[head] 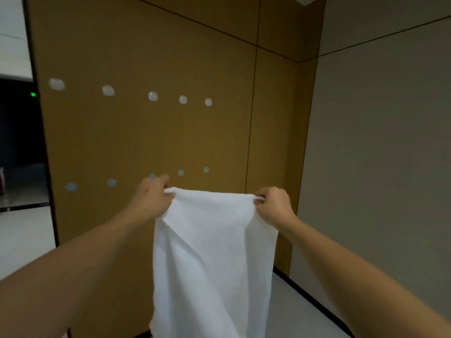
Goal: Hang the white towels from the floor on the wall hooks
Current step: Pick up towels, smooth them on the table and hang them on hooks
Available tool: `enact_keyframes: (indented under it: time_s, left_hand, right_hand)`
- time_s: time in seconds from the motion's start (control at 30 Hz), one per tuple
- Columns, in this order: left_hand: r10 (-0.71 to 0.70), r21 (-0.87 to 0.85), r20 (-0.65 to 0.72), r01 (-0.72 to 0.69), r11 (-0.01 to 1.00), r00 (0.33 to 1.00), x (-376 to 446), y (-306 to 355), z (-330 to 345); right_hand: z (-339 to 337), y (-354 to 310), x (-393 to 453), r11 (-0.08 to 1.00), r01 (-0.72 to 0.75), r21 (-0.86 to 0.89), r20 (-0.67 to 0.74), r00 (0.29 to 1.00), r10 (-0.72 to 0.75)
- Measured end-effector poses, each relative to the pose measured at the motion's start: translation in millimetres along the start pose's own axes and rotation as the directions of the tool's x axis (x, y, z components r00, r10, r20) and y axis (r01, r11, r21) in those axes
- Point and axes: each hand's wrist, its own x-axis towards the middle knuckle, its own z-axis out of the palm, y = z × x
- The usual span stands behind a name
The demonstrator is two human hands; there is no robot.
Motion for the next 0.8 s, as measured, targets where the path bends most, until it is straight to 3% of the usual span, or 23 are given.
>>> enact_keyframes:
  time_s: [0.17,0.27,0.43,0.7,0.8]
  left_hand:
    - [-0.026,0.103,-0.074,0.034,0.994,0.997,77.1,-53.7,-10.5]
    - [-0.018,0.217,-0.049,0.029,0.976,0.999,114.6,-91.4,-20.4]
    - [-0.077,0.339,0.018,0.067,0.938,0.997,167.9,-162.0,-36.6]
    - [-0.146,0.396,-0.132,0.187,0.899,0.980,251.7,-283.5,-70.9]
    - [-0.149,0.367,-0.195,0.213,0.906,0.969,288.3,-320.7,-92.3]
  right_hand:
    - [68.1,-42.4,110.2,0.996,0.090,-0.017,0.186,0.979,-0.085]
    - [107.8,-74.5,162.6,0.993,0.098,0.069,0.238,0.965,-0.112]
    - [179.2,-133.5,228.7,0.951,0.169,0.258,0.187,0.957,-0.220]
    - [290.0,-250.0,304.0,0.898,0.274,0.343,0.121,0.935,-0.332]
    - [326.4,-296.9,334.4,0.878,0.247,0.411,0.130,0.937,-0.324]
